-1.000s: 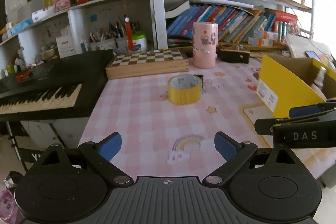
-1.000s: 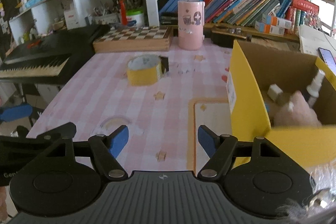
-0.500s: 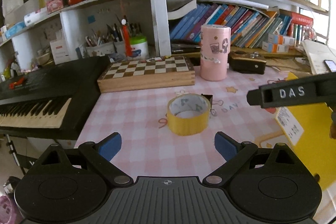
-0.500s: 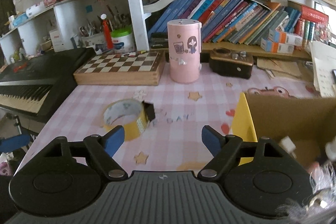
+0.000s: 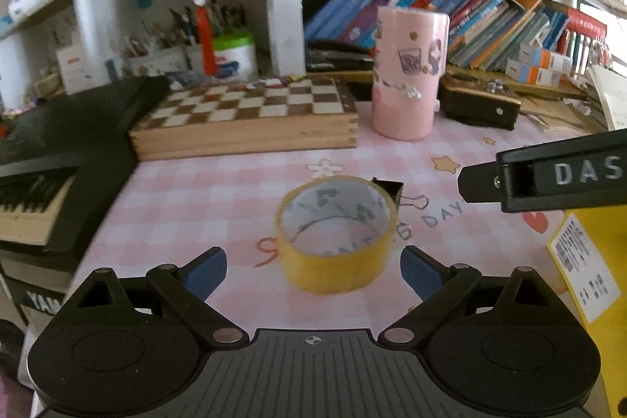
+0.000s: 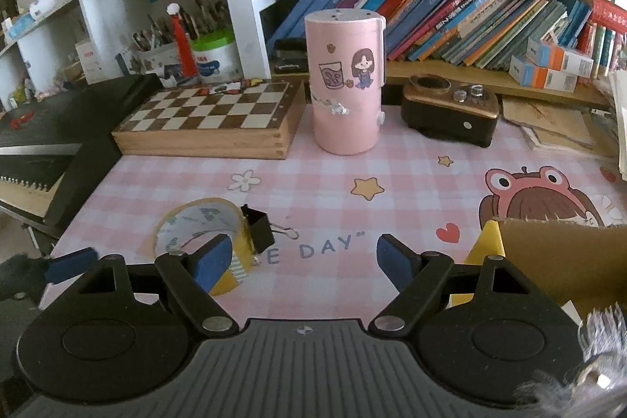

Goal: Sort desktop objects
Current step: 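Grasp the yellow tape roll with left tool while right tool grasps the black binder clip, then carry the tape roll in left tool while right tool carries the clip to the box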

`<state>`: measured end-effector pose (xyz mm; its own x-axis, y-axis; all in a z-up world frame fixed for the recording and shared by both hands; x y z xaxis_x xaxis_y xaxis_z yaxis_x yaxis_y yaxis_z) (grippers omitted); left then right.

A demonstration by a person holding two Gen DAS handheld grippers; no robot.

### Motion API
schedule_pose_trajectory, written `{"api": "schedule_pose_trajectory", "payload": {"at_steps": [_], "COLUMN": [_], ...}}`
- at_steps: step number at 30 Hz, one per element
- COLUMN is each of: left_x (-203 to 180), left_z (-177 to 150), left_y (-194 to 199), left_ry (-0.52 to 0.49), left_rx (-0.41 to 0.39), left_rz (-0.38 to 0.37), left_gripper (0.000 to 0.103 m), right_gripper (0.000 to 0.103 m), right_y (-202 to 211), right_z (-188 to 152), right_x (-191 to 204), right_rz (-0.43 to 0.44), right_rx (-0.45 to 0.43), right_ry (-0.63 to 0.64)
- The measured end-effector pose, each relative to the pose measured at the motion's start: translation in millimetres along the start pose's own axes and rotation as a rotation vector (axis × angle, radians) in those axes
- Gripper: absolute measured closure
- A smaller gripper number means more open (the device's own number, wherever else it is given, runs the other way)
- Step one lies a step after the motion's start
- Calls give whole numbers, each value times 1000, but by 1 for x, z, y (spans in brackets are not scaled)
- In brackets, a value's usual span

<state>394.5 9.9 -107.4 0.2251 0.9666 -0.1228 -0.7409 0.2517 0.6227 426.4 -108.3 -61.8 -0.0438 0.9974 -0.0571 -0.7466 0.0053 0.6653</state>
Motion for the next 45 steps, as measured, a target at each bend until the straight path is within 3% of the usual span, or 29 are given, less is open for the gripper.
{"api": "schedule_pose_trajectory", "payload": {"at_steps": [7,14,16,25,31,36,39,45], "left_x": [-4,6,8,42,51,48,45,37], "left_z": [3,8,8,-3,-4,-2,-1,2], "left_y": [-41,-57,-56,-22,3,16,22,32], "left_ry": [-24,5,21,116,180,194,203,180], "left_rx": [51,50,45,42,19,3,-5,-25], "left_rz": [8,-3,-29,53,61,55,54,51], "left_gripper": [6,8,15,15,15,15,15,15], "right_gripper": [24,24,24,25,26,46,65,65], "right_y": [-13,-25,-28,-55,-80,-98,-96,-88], "right_z": [5,6,6,4,-3,-10,-10,-7], "right_x": [0,3,5,31,49,56,56,55], "right_rz": [-2,24,33,62,94,108,146,174], "right_rx": [9,32,36,65,95,120,117,104], "right_ry": [6,39,57,201,306,357,335,300]}}
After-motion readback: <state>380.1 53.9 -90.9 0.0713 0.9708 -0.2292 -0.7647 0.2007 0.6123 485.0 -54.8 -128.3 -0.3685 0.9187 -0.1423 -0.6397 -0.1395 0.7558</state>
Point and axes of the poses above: each gripper's, at about its wrist camera, not at the fingertips, and y roughly against the way its jaws point, x to its left, z to its top, the point moved 8 cm from there along -y, roughly the way its jaws point, and after that the axes turned 15 degrees about -z, right-handed, at the moved point
